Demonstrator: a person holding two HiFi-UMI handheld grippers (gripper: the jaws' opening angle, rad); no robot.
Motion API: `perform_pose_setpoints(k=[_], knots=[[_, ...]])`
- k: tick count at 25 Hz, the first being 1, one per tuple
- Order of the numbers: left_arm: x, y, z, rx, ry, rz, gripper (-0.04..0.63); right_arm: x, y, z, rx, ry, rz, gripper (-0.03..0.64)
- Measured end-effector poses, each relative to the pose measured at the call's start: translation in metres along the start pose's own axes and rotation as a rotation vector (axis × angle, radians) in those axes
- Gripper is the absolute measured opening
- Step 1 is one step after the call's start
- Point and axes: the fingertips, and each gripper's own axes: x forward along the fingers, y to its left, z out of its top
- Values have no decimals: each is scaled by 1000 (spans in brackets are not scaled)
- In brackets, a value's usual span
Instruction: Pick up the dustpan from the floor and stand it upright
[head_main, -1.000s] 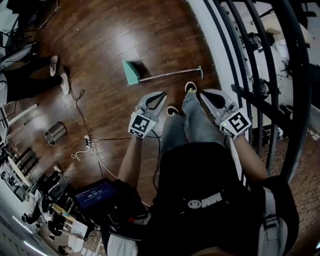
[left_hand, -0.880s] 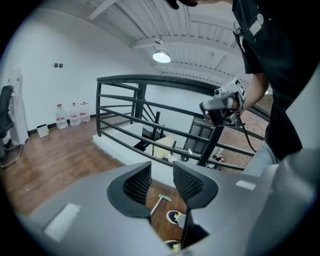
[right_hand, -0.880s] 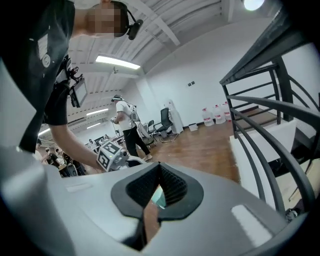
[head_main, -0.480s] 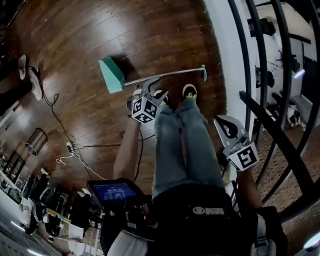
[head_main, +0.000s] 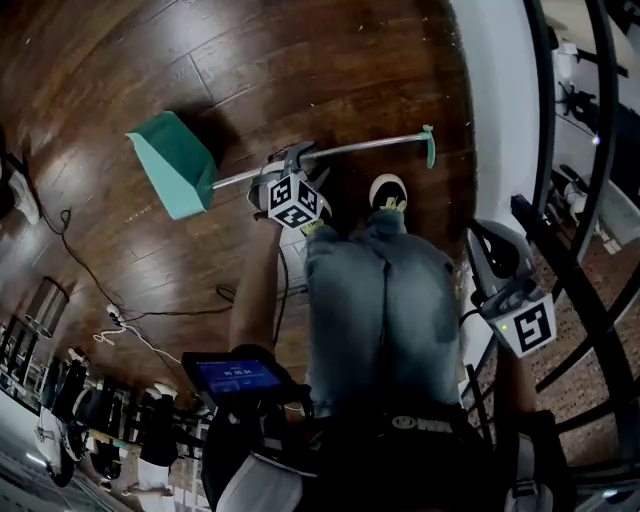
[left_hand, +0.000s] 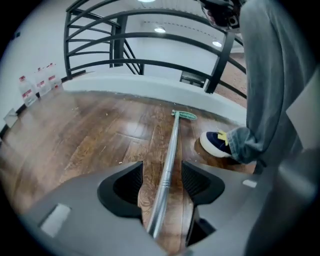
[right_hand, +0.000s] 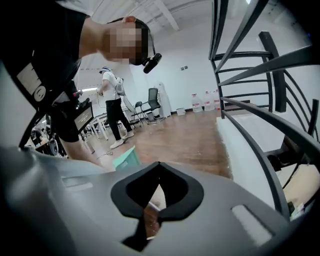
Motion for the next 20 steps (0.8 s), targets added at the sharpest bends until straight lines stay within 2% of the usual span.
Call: perform_pose_setpoints(k=[4, 6, 9, 12, 15, 20], knots=[[25, -4, -21, 91, 85, -9, 235, 4, 1, -18, -51, 29, 8, 2], [33, -6, -26, 123, 117, 4, 144, 3, 5, -23, -59, 40, 16, 2], [36, -10, -29, 150, 135, -4, 118, 3, 4, -23, -73, 40, 24, 2], [31, -12, -26, 138, 122, -18, 112, 5, -1, -17, -57, 17, 16, 2], [9, -4, 4, 92, 28, 13, 110, 0, 4, -7, -42, 7, 22, 2], [-71, 22, 76, -16, -219, 149, 109, -22, 31, 27, -66, 14, 73, 2]])
